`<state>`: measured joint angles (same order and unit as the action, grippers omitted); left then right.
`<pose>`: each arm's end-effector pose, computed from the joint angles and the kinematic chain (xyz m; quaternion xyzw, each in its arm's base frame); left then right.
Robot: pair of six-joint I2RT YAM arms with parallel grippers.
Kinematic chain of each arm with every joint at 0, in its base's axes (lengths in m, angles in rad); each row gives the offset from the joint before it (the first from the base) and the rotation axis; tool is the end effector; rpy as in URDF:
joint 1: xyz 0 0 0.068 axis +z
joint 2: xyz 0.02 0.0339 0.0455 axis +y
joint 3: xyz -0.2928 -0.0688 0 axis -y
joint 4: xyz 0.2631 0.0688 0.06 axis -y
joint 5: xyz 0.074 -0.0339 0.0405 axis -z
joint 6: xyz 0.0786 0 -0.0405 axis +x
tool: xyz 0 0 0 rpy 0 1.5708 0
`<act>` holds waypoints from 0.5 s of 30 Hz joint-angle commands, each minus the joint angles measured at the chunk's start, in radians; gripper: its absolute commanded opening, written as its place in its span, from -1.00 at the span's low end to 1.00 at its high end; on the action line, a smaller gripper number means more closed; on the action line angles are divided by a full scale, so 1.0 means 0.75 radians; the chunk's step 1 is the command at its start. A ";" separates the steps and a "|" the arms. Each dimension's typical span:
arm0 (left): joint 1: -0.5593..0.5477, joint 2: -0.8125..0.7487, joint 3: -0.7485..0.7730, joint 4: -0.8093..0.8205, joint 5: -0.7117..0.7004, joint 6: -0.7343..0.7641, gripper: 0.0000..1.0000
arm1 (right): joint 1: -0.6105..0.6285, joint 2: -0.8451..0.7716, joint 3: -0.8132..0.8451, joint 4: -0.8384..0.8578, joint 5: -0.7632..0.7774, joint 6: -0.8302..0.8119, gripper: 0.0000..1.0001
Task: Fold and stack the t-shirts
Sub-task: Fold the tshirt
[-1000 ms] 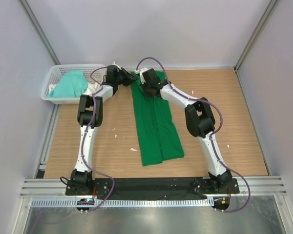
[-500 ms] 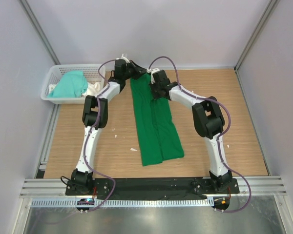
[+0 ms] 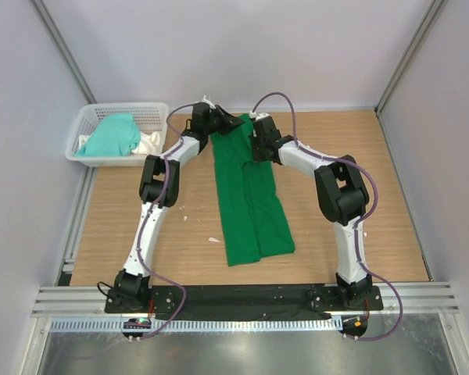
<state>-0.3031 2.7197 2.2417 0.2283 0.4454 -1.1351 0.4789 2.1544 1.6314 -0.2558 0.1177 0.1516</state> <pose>0.6473 -0.2379 0.1298 -0.1873 0.7592 -0.5254 0.3353 0.4901 0.2441 0.1716 -0.1277 0.9124 0.0678 0.3829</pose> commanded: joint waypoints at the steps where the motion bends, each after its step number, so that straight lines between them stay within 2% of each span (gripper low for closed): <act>1: -0.003 -0.002 0.075 0.064 -0.007 -0.014 -1.00 | -0.015 -0.107 -0.032 0.044 0.052 0.100 -0.95; 6: -0.007 0.004 0.079 0.072 -0.009 -0.027 -1.00 | -0.019 -0.113 -0.052 0.051 0.050 0.150 -0.92; 9: -0.017 0.020 0.116 0.066 0.001 -0.033 -0.96 | -0.023 -0.126 -0.075 0.043 0.050 0.201 -0.84; 13: -0.048 0.059 0.244 -0.018 0.048 0.000 -0.72 | -0.060 -0.189 -0.162 0.030 0.127 0.376 -0.57; 15: -0.068 0.072 0.277 -0.020 0.111 -0.002 -0.60 | -0.101 -0.282 -0.299 0.130 0.136 0.458 -0.49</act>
<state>-0.3309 2.7647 2.3741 0.2081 0.4610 -1.1442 0.4454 2.0758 1.4956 -0.2272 0.1619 0.3737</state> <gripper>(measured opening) 0.174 0.236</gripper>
